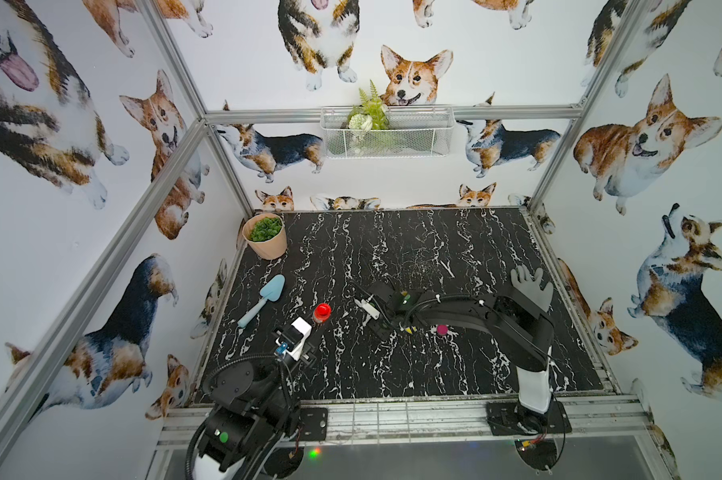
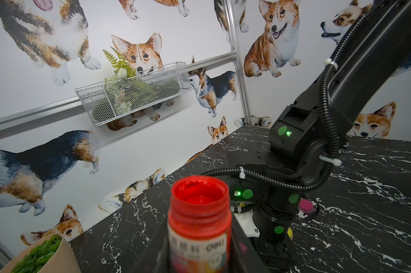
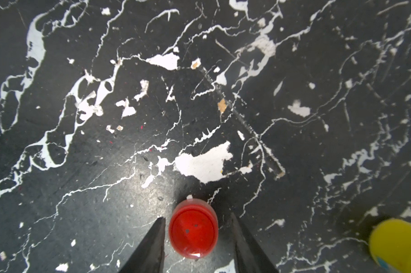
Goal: Close the paint jar lid
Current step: Pick up the lid from the center of the board.
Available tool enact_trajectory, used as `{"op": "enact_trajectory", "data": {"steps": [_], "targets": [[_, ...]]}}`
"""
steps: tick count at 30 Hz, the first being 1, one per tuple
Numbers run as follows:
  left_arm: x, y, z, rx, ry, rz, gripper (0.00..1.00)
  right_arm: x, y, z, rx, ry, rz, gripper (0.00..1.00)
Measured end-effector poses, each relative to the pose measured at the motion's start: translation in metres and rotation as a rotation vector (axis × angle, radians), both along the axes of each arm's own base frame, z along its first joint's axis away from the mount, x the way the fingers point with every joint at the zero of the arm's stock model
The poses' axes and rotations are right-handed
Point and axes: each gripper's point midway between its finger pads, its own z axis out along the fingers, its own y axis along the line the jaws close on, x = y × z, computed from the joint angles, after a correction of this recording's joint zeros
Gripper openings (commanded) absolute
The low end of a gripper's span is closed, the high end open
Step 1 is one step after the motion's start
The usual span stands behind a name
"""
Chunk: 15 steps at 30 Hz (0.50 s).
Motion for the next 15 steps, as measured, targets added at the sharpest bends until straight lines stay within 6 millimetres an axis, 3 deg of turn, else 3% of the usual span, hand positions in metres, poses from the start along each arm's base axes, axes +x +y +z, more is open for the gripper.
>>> {"op": "enact_trajectory", "data": {"steps": [15], "targets": [[0.0001, -0.0001, -0.0009, 0.002, 0.003, 0.0, 0.35, -0.0001, -0.0001, -0.0037, -0.011, 0.007, -0.001, 0.49]]}}
